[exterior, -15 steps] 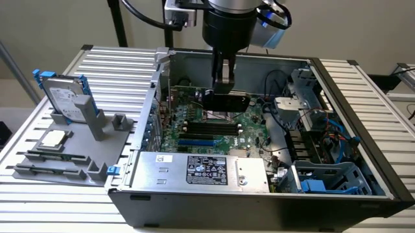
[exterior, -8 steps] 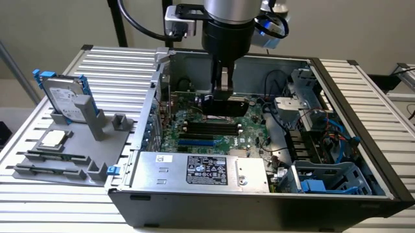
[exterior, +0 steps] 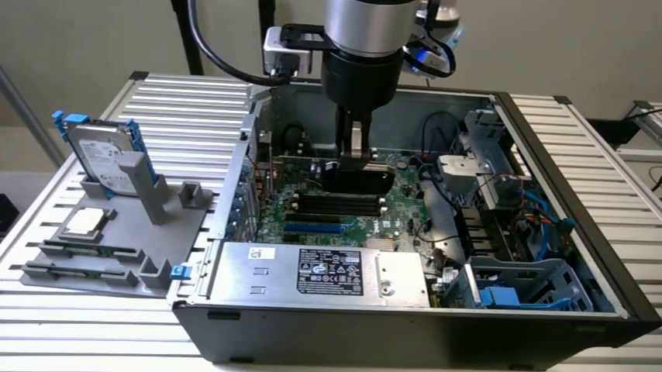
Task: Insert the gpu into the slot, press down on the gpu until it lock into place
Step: 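Insert the gpu into the slot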
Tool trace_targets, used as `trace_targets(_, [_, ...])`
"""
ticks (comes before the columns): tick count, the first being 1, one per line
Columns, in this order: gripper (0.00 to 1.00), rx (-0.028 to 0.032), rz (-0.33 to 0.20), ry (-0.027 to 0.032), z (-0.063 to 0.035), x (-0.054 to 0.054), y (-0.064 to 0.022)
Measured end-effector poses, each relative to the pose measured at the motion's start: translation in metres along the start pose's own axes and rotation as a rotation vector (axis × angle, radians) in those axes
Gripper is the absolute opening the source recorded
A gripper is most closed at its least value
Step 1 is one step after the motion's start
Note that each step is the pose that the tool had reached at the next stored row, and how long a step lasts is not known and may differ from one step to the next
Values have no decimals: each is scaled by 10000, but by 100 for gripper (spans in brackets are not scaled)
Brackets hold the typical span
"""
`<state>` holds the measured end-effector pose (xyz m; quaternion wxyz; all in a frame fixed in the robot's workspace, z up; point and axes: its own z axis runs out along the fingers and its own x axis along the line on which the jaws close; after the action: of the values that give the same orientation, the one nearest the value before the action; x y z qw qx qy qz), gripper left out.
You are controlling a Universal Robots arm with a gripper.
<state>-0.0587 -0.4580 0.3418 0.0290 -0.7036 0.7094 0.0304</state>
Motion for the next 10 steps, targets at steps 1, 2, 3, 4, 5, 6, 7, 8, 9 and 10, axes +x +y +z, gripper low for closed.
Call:
trace_targets(1, [26, 0, 1, 0, 15, 2, 0])
trace_targets(2, [26, 1, 0, 0, 30, 4, 0])
trace_targets(3, [26, 1, 0, -1, 43, 6, 0])
trace_targets(4, [26, 1, 0, -1, 54, 8, 0])
trace_targets(5, [26, 1, 0, 0, 61, 9, 0])
trace_targets(6, [26, 1, 0, 0, 67, 11, 0])
trace_targets(7, [26, 1, 0, 1, 71, 12, 0])
trace_targets(8, [26, 1, 0, 1, 73, 13, 0])
trace_targets(9, [26, 1, 0, 1, 73, 14, 0])
trace_targets(10, [26, 0, 0, 2, 73, 15, 0])
